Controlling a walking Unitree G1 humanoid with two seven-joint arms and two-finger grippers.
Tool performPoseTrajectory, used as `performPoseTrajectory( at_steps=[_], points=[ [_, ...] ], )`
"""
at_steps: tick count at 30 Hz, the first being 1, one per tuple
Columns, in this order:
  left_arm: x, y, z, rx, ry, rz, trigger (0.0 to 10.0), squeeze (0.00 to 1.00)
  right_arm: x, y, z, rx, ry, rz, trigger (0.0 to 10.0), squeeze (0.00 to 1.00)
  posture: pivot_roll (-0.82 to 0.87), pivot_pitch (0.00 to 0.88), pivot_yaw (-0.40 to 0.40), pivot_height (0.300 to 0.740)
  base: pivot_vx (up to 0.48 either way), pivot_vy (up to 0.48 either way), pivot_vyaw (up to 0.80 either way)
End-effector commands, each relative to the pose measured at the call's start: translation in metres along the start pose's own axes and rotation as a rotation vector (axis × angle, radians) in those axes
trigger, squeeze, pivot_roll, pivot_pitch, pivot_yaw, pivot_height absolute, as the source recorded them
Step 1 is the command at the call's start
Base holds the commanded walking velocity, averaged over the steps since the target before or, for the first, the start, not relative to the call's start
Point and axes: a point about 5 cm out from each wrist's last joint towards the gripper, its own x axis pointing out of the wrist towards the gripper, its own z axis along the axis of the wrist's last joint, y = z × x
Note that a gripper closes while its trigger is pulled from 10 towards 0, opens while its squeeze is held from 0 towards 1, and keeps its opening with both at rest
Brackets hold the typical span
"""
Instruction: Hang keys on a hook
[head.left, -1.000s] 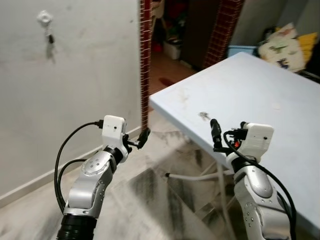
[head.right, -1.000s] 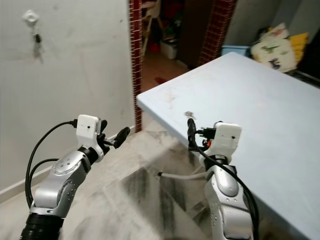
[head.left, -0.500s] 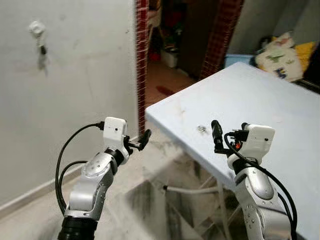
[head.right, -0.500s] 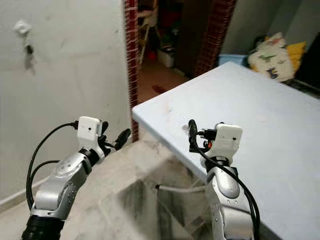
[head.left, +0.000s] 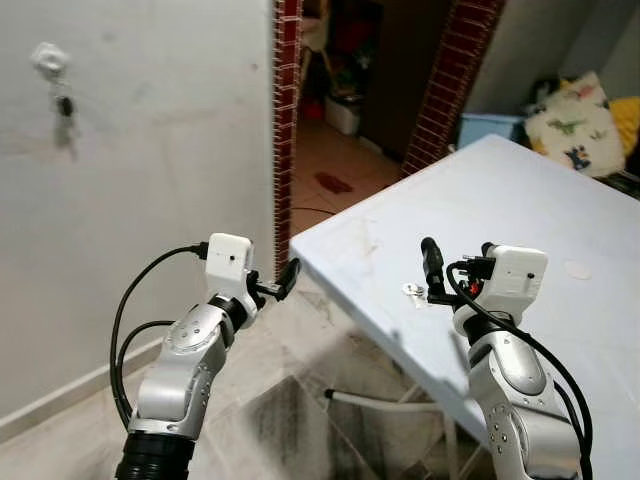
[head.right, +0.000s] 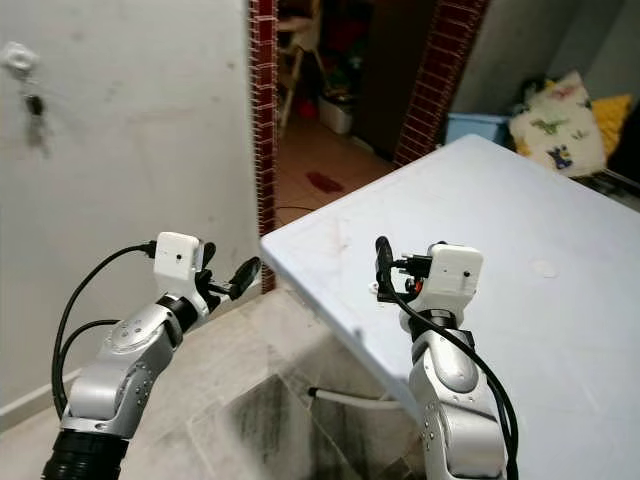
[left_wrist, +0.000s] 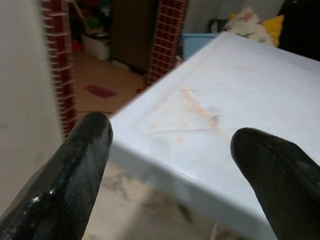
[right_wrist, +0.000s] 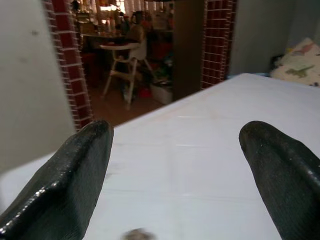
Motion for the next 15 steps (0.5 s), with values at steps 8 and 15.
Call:
performPoseTrajectory(
  at_steps=[8, 15],
  points=[
    [0.0000, -0.0007, 0.0044, 0.011, -0.015, 0.022, 10.0, 0.00, 0.0005, -0.0030, 0.0015, -0.001, 0.000, -0.010, 10.0, 0.00, 0.09, 0.000, -0.057, 0.740, 0.041, 0.000, 0.00],
    [-0.0015, -0.0042, 0.0036, 0.005, -0.016, 0.012, 10.0, 0.00, -0.0002, -0.0024, 0.0013, -0.007, 0.003, -0.003, 10.0, 0.00, 0.09, 0.000, -0.056, 0.740, 0.000, -0.093, 0.00]
  ],
)
